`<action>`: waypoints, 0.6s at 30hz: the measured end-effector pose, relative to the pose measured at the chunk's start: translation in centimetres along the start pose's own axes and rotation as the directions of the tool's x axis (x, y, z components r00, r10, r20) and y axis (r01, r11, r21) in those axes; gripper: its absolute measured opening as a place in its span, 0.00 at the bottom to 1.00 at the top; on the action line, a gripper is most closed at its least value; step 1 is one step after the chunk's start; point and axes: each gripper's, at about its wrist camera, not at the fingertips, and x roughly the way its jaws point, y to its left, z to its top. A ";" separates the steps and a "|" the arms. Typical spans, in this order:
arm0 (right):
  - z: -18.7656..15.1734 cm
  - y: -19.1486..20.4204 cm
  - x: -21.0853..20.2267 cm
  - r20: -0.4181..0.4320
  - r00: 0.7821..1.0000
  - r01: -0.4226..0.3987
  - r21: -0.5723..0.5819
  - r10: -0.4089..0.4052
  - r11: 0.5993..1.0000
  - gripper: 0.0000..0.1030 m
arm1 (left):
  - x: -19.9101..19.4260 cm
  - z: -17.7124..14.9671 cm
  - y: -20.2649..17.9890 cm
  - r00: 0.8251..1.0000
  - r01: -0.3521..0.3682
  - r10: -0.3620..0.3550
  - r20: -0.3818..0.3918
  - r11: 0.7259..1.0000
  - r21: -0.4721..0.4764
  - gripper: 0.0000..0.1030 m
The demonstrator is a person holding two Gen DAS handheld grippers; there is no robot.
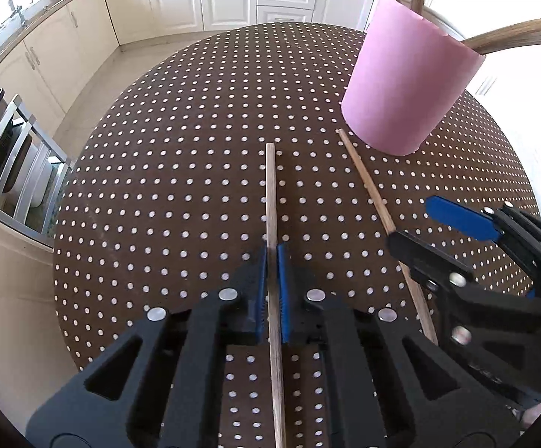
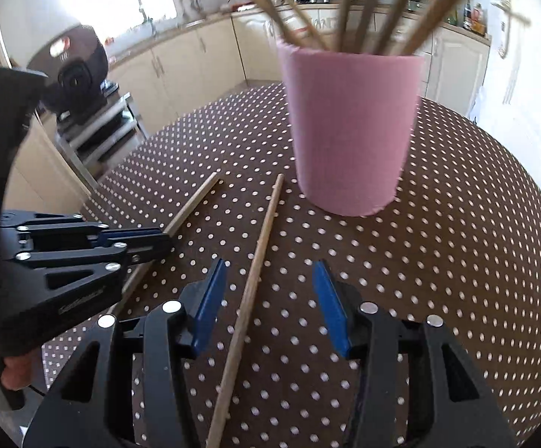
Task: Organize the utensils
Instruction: 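Close the left gripper on one chopstick while the right gripper grasps the other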
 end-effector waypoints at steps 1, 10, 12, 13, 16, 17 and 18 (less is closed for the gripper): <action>0.2 0.3 0.4 -0.013 1.000 0.009 -0.012 -0.009 1.000 0.35 | -0.1 -0.1 0.1 1.000 0.004 -0.004 0.000 1.000 0.001 0.07; 2.7 1.6 2.9 -0.144 0.985 0.083 -0.103 -0.098 0.991 0.16 | 0.1 -0.6 2.9 1.000 0.018 -0.019 -0.017 1.000 -0.017 0.07; 2.9 2.0 3.3 -0.150 0.983 0.086 -0.117 -0.104 0.989 0.10 | 0.2 -0.4 2.9 1.000 0.015 -0.015 -0.011 1.000 -0.020 0.07; 2.8 2.0 3.5 -0.149 0.984 0.077 -0.115 -0.094 0.990 0.08 | 0.2 -0.6 2.6 1.000 0.010 -0.010 -0.005 1.000 -0.020 0.07; 2.9 2.2 3.8 -0.138 0.987 0.068 -0.104 -0.082 0.992 0.04 | 0.0 -1.1 2.2 1.000 0.003 -0.003 0.014 1.000 -0.021 0.06; 2.7 2.0 3.8 -0.133 0.989 0.059 -0.092 -0.072 0.994 0.04 | -0.2 -1.3 2.2 1.000 0.009 -0.009 0.021 1.000 -0.028 0.06; 2.6 1.9 3.7 -0.129 0.990 0.050 -0.077 -0.060 0.996 0.04 | -0.4 -1.4 2.2 1.000 0.014 -0.013 0.026 0.999 -0.032 0.06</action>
